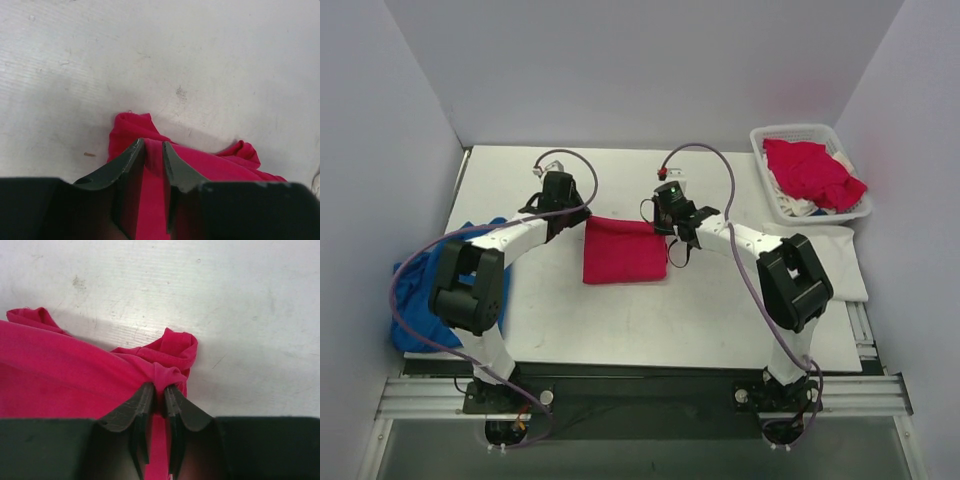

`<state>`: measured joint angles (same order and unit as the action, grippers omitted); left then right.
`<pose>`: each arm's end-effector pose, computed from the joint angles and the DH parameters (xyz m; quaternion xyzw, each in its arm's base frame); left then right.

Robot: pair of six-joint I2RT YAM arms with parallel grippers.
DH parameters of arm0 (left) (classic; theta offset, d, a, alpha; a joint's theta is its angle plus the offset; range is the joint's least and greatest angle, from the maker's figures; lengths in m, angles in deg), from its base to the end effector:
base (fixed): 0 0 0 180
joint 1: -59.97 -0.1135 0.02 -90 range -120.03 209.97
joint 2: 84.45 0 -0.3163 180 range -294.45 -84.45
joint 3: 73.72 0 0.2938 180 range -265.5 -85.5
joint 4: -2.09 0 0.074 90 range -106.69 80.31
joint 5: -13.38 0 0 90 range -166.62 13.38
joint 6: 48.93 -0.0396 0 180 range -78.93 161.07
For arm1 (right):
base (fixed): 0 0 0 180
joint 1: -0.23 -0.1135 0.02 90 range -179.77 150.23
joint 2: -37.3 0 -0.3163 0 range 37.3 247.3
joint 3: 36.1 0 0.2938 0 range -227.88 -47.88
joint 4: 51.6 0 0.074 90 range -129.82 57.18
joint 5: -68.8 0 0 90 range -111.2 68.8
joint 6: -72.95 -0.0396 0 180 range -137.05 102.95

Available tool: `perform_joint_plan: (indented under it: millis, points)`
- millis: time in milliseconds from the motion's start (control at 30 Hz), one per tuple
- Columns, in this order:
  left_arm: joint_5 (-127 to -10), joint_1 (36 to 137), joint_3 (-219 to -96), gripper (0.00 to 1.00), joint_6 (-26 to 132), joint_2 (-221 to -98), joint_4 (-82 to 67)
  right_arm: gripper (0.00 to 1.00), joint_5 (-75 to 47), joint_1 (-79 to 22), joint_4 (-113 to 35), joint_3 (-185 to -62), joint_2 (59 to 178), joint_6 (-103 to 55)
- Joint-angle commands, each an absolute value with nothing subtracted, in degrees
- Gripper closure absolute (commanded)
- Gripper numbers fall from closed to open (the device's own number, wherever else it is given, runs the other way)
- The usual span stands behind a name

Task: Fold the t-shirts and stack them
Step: Fold the long partially folded tshirt into a neat square

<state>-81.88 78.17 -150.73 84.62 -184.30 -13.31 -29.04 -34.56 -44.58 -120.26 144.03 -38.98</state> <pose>0.4134 -0.1321 0.2409 -0.2167 0.8725 -0.1883 0.3954 0.3979 0.2699 0.2477 -0.0624 0.8606 0.1864 0.4697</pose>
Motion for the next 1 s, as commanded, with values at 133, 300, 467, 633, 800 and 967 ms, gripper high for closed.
perform_joint_plan:
  millis: [133,300,467,633,800,967]
  points:
    - [-79.6,77.1,-159.6,0.53,81.7,-189.8,-7.2,0.69,-32.1,-32.0,-43.5,-125.3,142.8,-38.7]
    - [-82.6,77.2,-160.6,0.47,80.1,-186.8,-6.3,0.68,-33.7,-31.7,-41.7,-126.8,140.9,-37.1]
    - [-82.8,77.9,-155.6,0.45,78.8,-180.1,-6.0,0.68,-32.4,-32.4,-40.6,-124.2,137.4,-37.7]
    - [-79.1,79.7,-150.6,0.45,78.6,-177.6,-8.2,0.68,-30.3,-34.6,-40.1,-121.6,137.5,-39.5]
    - [-78.4,81.2,-147.0,0.45,79.0,-178.5,-8.5,0.68,-27.8,-35.2,-38.2,-120.5,139.6,-40.5]
    - [-77.5,81.4,-144.7,0.45,79.4,-181.1,-8.1,0.68,-23.2,-33.7,-39.0,-118.8,142.0,-41.8]
